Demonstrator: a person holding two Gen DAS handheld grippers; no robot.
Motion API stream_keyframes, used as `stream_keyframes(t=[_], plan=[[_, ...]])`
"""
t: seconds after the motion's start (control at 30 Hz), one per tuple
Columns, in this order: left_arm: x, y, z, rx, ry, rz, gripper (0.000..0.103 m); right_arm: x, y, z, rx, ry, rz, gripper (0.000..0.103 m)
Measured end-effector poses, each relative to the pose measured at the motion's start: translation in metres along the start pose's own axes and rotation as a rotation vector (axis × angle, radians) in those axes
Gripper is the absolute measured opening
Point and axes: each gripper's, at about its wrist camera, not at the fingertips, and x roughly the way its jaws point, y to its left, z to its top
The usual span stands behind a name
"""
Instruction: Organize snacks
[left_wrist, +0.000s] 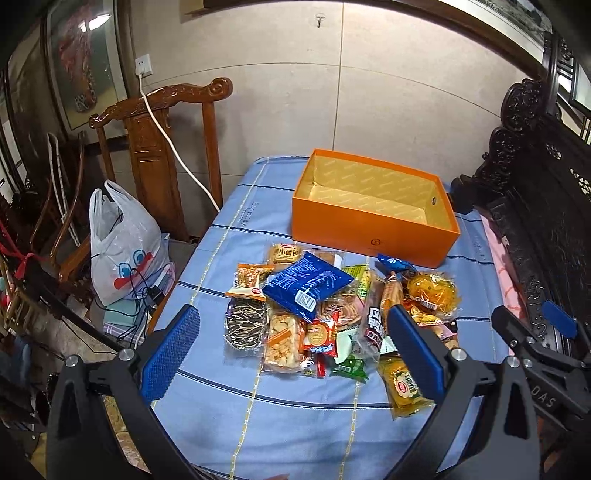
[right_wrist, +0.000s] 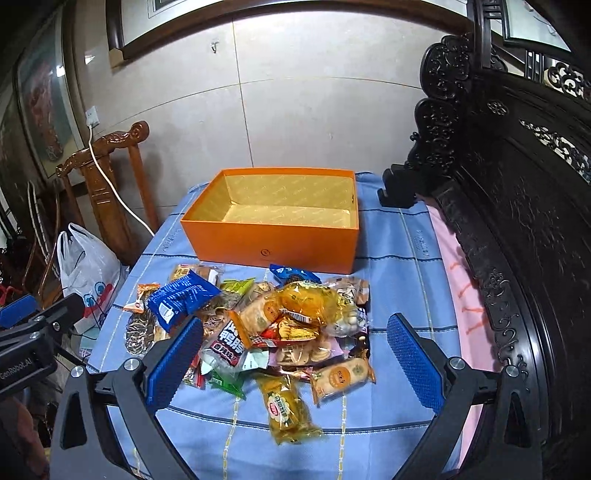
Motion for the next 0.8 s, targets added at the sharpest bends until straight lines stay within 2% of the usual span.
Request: stream_keyframes(t=[0.8], plan=[[0.0026, 0.0078, 0.0019, -0.005, 0.000, 0.000, 0.099, 0.0018, 0.0086, 0.0007, 0.002, 0.008, 0.003, 0.100]])
